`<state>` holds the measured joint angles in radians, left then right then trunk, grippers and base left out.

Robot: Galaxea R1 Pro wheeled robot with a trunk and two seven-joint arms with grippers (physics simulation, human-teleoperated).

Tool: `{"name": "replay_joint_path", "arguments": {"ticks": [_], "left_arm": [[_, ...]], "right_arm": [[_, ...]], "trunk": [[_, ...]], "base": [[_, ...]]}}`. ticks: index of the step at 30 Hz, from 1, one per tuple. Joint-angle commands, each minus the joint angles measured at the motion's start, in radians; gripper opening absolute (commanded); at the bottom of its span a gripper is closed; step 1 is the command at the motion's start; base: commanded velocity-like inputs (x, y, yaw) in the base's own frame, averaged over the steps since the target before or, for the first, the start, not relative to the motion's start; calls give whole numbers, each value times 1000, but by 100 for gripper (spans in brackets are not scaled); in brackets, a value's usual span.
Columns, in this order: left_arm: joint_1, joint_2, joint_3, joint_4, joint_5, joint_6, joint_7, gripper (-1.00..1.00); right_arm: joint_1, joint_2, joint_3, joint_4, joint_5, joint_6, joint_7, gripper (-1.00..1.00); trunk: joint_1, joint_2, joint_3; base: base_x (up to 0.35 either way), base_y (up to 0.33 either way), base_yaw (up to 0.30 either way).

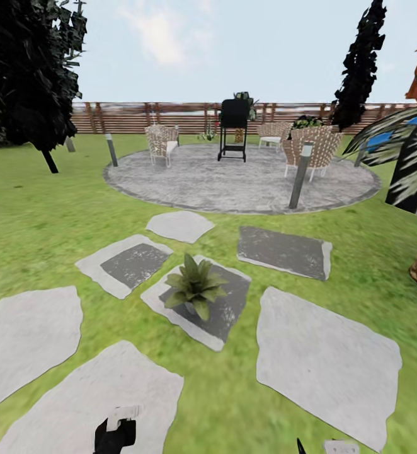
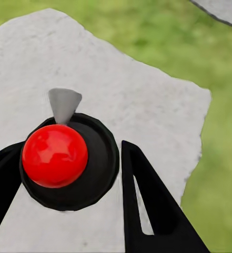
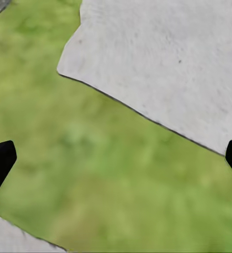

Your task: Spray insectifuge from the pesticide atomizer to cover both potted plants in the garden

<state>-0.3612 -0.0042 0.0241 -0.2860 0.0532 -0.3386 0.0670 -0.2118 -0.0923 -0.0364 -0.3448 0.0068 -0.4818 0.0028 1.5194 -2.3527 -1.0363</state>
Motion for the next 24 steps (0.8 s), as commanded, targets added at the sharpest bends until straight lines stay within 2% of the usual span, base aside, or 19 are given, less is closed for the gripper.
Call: {"name": "replay_joint_path", "arguments": {"ticks": [1, 10, 24], "left_arm": [[-1, 0, 2, 1, 5, -4, -1, -100], [-1, 0, 3, 1, 5, -4, -1, -100], [-1, 0, 2, 1, 6, -4, -1, -100]], "right_arm": [[0, 0, -2, 0, 1, -3, 1, 100], [-1, 0, -2, 0, 0, -4, 3, 100], [-1, 0, -2, 0, 0, -4, 3, 100]], "trunk": [[0, 0, -1], [0, 0, -1], [0, 0, -1]], "base": [[190, -224, 66], [190, -224, 28], [184, -224, 260]]}}
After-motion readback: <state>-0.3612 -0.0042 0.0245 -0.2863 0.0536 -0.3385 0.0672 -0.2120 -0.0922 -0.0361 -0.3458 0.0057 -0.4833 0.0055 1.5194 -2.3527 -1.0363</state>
